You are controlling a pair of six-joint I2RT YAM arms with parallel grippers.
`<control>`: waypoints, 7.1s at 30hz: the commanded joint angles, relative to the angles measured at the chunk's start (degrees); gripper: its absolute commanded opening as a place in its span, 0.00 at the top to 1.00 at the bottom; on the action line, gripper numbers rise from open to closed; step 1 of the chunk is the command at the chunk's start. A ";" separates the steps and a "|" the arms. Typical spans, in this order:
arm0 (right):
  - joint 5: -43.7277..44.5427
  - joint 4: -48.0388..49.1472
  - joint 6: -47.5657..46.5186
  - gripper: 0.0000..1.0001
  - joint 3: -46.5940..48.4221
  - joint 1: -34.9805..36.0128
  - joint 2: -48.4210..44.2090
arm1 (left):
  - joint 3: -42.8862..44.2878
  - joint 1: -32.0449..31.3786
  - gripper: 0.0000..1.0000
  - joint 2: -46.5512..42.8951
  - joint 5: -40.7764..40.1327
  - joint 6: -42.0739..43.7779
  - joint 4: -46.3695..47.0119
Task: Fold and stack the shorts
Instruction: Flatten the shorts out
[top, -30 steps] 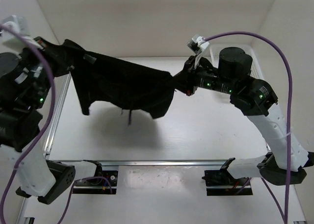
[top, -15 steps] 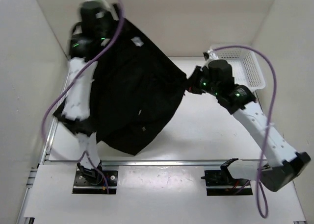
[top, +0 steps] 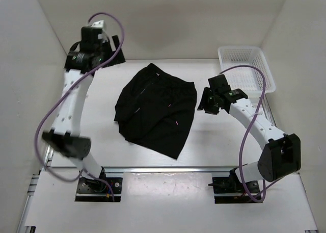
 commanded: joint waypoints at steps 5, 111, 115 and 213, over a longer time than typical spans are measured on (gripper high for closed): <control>2.99 -3.05 -8.62 0.79 9.91 3.30 7.68 | -36.72 0.14 0.10 -18.87 0.91 -8.31 3.02; -8.80 -4.17 -7.39 1.00 4.91 -6.46 8.34 | -48.94 -12.69 0.90 -21.44 -3.57 -19.42 -2.56; -9.41 -6.56 -6.18 1.00 2.71 -6.46 3.32 | -39.59 -10.59 0.90 -18.28 -4.10 -16.33 -3.99; -3.10 -1.90 -8.37 1.00 0.51 -0.48 9.75 | -14.71 -19.19 0.90 15.33 -5.51 -3.76 -5.84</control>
